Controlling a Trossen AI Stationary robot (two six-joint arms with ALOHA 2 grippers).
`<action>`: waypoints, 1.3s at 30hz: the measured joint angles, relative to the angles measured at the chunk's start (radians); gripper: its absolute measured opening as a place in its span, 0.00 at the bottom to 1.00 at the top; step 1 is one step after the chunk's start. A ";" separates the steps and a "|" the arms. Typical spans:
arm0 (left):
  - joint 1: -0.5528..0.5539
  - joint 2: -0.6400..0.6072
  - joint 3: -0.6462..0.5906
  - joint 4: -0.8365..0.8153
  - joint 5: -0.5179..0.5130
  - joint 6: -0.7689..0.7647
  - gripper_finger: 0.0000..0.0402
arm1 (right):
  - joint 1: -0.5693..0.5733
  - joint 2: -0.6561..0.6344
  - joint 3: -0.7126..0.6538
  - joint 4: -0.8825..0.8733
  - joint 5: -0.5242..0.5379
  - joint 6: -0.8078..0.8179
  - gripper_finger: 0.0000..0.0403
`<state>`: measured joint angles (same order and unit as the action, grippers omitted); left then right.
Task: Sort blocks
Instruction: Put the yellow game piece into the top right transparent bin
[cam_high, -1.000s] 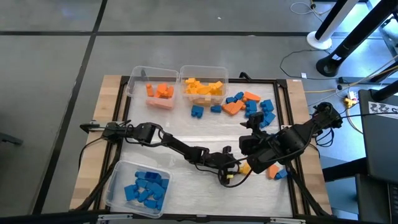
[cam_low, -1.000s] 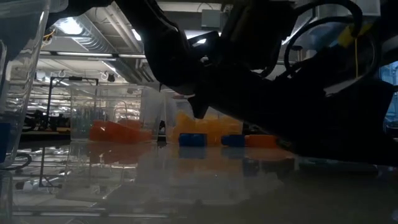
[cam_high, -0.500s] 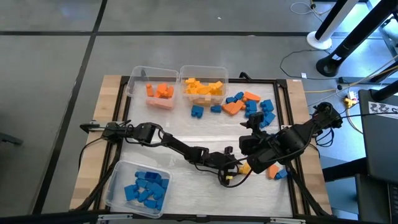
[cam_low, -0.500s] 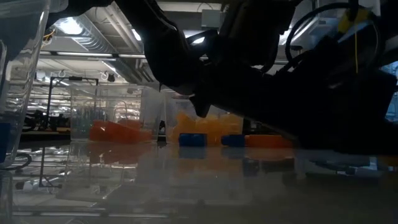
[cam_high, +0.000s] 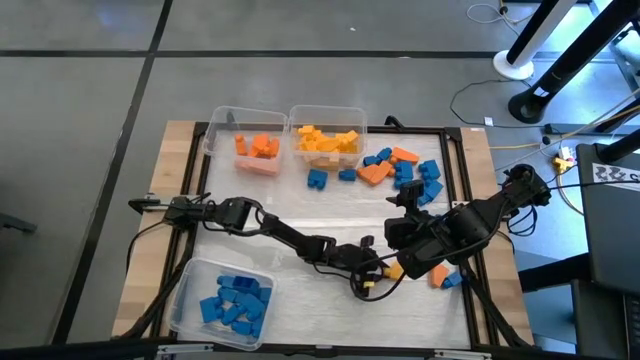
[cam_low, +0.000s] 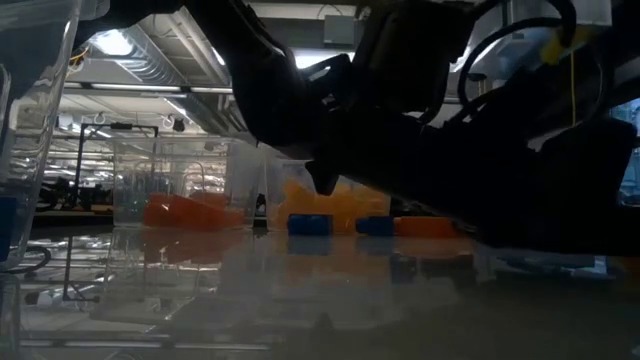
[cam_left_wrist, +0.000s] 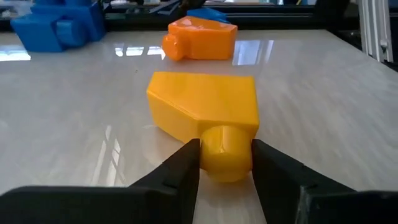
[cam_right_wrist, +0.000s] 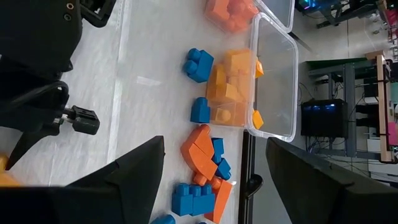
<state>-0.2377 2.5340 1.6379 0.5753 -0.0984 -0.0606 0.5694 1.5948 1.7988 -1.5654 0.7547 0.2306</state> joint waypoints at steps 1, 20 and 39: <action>-0.002 0.000 0.000 0.000 0.002 0.019 0.31 | 0.000 0.000 0.000 0.000 0.000 0.000 0.70; 0.020 -0.167 -0.002 -0.141 -0.030 0.105 0.31 | 0.000 0.000 0.000 -0.005 -0.030 0.000 0.70; 0.271 -0.576 -0.002 -0.956 -0.312 0.233 0.31 | 0.001 0.000 0.000 -0.006 -0.093 0.000 0.70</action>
<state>0.0337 1.9581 1.6363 -0.3803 -0.4107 0.1725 0.5701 1.5948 1.7988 -1.5711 0.6617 0.2306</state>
